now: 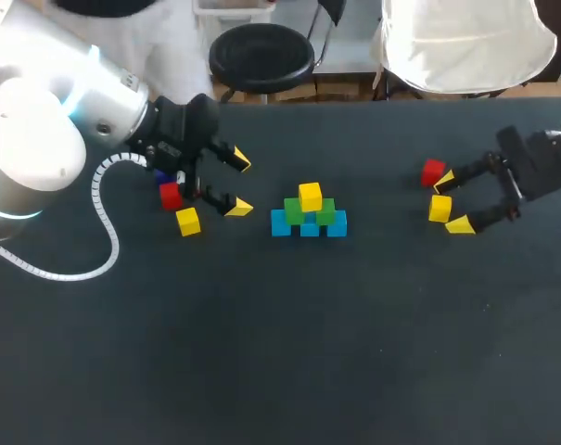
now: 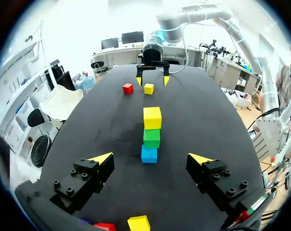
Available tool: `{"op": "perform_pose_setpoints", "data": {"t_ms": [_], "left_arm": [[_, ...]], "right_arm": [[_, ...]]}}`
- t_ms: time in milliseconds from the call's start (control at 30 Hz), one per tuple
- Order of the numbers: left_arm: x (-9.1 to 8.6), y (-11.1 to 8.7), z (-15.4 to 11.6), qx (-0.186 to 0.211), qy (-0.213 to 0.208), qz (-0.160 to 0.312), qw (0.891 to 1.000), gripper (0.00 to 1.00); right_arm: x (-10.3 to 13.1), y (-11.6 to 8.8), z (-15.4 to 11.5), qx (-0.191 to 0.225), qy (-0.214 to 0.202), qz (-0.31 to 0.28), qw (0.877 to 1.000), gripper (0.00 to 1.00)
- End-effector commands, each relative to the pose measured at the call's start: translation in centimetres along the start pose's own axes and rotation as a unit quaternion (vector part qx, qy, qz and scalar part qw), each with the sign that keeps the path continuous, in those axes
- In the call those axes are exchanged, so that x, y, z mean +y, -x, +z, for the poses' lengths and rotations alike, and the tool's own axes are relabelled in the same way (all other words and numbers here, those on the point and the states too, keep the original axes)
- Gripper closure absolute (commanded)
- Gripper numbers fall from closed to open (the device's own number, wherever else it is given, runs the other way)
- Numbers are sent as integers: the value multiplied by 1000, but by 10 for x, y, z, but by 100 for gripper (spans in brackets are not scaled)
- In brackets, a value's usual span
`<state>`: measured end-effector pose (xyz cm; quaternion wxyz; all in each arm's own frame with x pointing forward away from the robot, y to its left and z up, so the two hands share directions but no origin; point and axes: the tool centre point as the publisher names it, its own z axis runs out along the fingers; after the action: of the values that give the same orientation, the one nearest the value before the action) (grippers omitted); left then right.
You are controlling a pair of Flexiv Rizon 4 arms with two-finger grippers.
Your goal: Place the blue cubes, place green cubes on the blue cubes, place the yellow cubes on the green cubes, then place the red cubes on the yellow cubes, and place purple cube on the red cubes.
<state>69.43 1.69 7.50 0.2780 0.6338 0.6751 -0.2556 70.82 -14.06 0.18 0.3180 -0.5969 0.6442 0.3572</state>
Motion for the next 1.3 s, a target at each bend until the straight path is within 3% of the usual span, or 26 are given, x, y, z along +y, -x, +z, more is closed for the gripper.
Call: {"op": "perform_pose_setpoints", "data": {"t_ms": [33,400,500,667,767,833,933,967,1300], "left_arm": [[-1,-2,0,-3,1,2,1000,0],[-1,-2,0,-3,1,2,1000,0],[-1,-2,0,-3,1,2,1000,0],[-1,-2,0,-3,1,2,1000,0],[-1,-2,0,-3,1,2,1000,0],[-1,-2,0,-3,1,2,1000,0],[-1,-2,0,-3,1,2,1000,0],[-1,-2,0,-3,1,2,1000,0],[-1,-2,0,-3,1,2,1000,0]], "right_arm": [[-4,-3,2,-3,0,4,1000,0],[-3,-6,-1,-7,-11,10,1000,0],[-2,-6,-1,-8,-13,12,1000,26],[-2,-7,1,-8,-10,13,1000,35],[-2,-7,2,-7,-9,13,1000,51],[-2,-7,2,-7,-10,12,1000,55],[-1,-4,1,-5,-10,8,1000,76],[0,-2,0,-4,-9,5,1000,98],[17,29,-6,3,6,-17,1000,100]]}}
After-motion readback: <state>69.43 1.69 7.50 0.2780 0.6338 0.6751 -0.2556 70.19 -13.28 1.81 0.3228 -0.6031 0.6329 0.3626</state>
